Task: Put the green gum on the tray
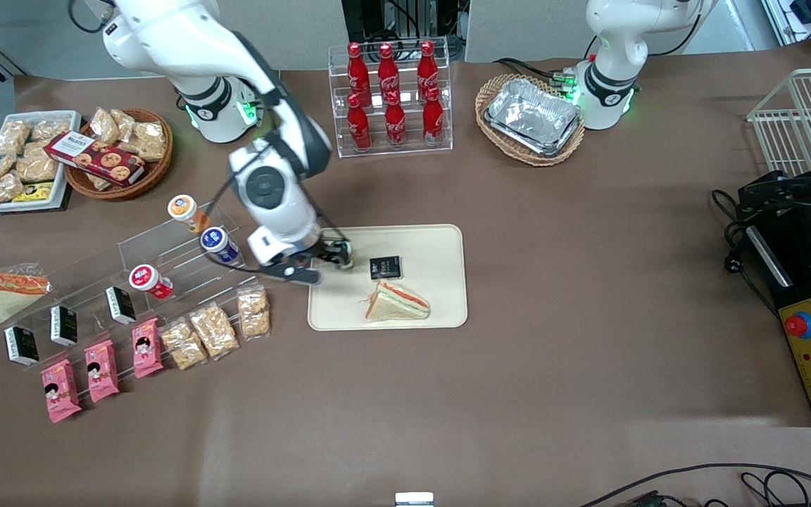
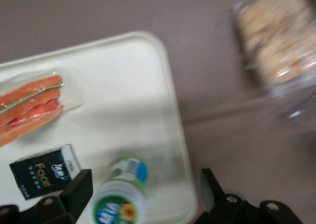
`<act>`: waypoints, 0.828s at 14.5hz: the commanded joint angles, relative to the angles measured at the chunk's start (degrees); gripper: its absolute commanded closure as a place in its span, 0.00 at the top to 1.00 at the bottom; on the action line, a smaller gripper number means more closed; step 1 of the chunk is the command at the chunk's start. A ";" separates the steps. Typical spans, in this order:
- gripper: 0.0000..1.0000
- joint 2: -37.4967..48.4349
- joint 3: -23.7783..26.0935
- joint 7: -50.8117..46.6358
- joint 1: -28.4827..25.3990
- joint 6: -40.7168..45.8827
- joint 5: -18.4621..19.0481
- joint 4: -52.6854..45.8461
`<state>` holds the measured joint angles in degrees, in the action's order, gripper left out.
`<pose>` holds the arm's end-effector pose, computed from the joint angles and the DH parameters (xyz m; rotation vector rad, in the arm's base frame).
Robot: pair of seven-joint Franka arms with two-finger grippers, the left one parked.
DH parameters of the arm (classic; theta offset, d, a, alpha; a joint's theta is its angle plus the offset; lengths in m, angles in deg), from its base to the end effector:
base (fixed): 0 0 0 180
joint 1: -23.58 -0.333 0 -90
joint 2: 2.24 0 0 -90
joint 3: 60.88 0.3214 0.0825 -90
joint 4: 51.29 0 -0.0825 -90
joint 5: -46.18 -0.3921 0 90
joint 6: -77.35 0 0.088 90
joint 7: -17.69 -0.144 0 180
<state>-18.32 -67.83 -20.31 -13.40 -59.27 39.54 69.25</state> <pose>0.5053 0.2966 0.2479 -3.0828 0.3382 0.0359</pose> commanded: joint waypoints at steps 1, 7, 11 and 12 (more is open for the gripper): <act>0.98 9.21 0.01 11.61 8.39 10.56 -1.27 0.31; 1.00 13.88 -0.08 29.61 21.67 30.42 -0.57 -10.04; 1.00 14.50 -0.08 36.40 28.00 38.07 -0.48 -17.69; 1.00 14.32 -0.08 37.72 29.41 40.79 -0.39 -20.32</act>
<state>-3.15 -68.46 13.46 12.60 -25.43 39.55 56.00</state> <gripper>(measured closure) 0.004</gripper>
